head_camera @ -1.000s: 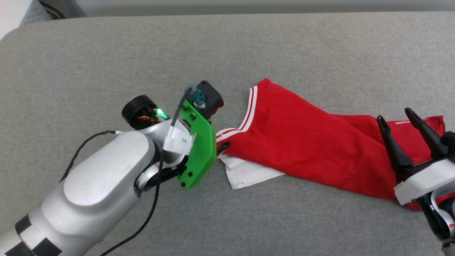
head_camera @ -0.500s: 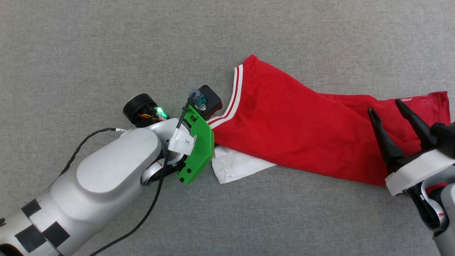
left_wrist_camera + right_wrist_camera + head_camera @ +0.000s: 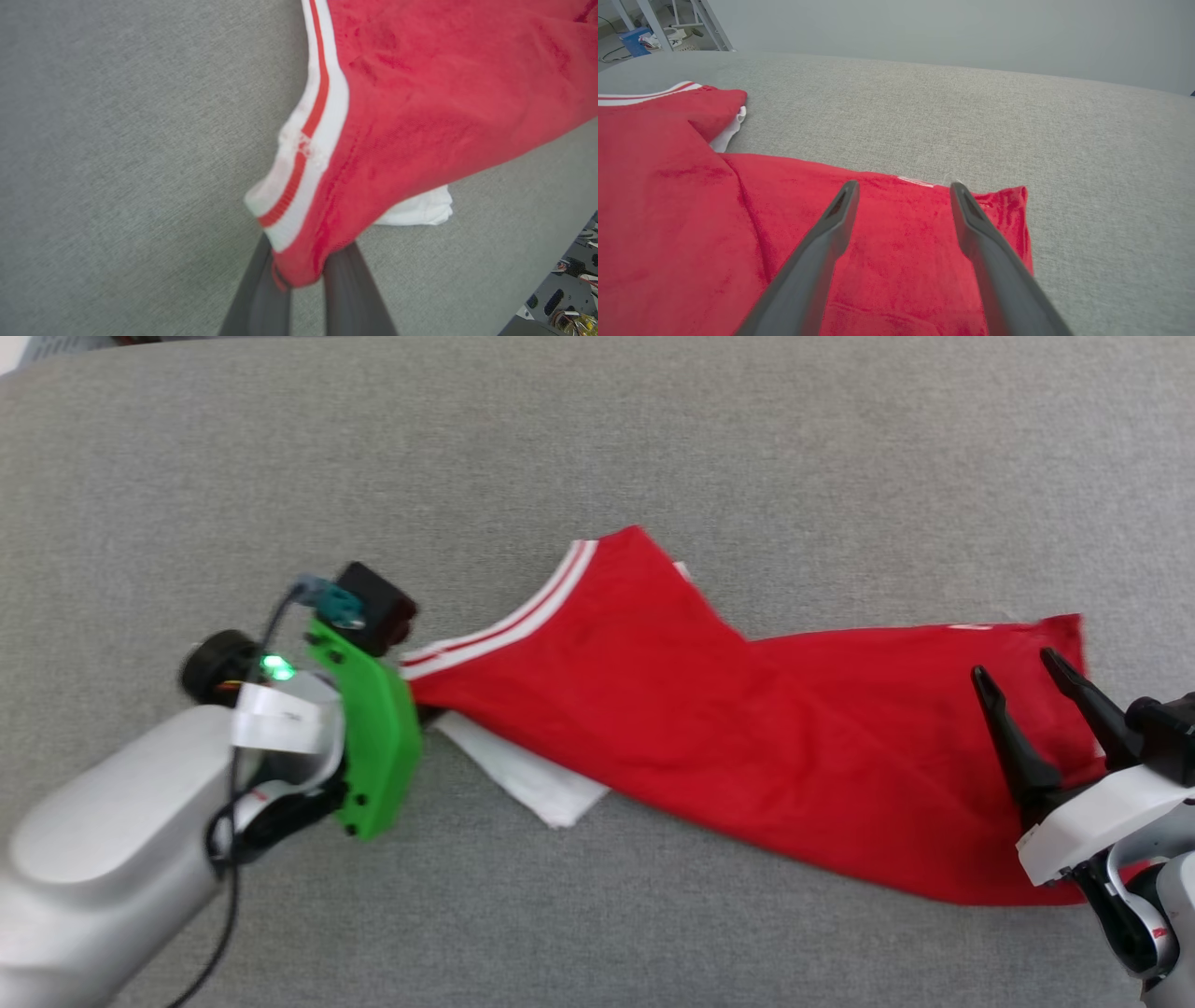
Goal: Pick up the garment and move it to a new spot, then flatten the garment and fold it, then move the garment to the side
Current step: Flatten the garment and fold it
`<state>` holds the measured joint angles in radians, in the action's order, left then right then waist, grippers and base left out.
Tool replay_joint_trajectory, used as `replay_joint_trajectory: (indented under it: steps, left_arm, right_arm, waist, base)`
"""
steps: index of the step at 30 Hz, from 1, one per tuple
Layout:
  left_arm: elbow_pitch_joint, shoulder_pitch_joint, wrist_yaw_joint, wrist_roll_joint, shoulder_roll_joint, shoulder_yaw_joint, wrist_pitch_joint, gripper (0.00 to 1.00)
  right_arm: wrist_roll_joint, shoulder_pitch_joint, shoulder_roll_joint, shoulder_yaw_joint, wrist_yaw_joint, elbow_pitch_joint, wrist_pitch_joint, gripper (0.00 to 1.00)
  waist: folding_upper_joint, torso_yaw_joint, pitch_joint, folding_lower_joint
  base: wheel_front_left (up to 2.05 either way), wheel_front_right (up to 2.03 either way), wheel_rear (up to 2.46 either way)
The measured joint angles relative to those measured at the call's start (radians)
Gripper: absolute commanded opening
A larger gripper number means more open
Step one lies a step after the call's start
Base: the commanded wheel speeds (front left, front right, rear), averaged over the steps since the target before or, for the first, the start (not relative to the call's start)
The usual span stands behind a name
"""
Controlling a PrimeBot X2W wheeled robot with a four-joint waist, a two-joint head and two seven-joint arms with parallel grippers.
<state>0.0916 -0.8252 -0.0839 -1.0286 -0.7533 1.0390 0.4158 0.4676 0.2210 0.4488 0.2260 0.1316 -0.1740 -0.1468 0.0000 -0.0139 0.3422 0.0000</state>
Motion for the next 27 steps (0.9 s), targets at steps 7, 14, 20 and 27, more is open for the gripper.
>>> replay_joint_trajectory:
  steps: [7,14,20,27]
  left_arm:
    - [0.019,0.085,0.084,-0.024,-0.13,-0.026,-0.001,0.0]
    - [0.137,0.156,0.111,-0.054,-0.078,-0.025,-0.098,1.0]
    - [0.107,0.156,0.115,-0.03,-0.082,-0.041,-0.151,1.0]
    - [-0.124,0.101,0.174,-0.022,-0.182,-0.128,-0.156,1.0]
  right_arm:
    - [0.007,0.002,-0.002,0.015,0.0,-0.008,0.0,1.0]
    - [0.015,0.002,0.002,0.019,0.0,-0.021,0.001,1.0]
    - [0.02,-0.016,0.006,-0.004,0.0,-0.022,0.002,1.0]
    - [0.02,-0.041,-0.009,-0.019,0.0,-0.018,0.002,1.0]
  waist:
    - [0.0,0.014,-0.006,0.0]
    - [0.0,0.008,-0.014,0.0]
    - [0.0,0.023,-0.05,0.0]
    - [0.0,0.053,-0.097,0.0]
  base:
    - [0.0,0.0,0.0]
    - [0.0,0.0,0.0]
    - [0.0,0.0,0.0]
    - [0.0,0.0,0.0]
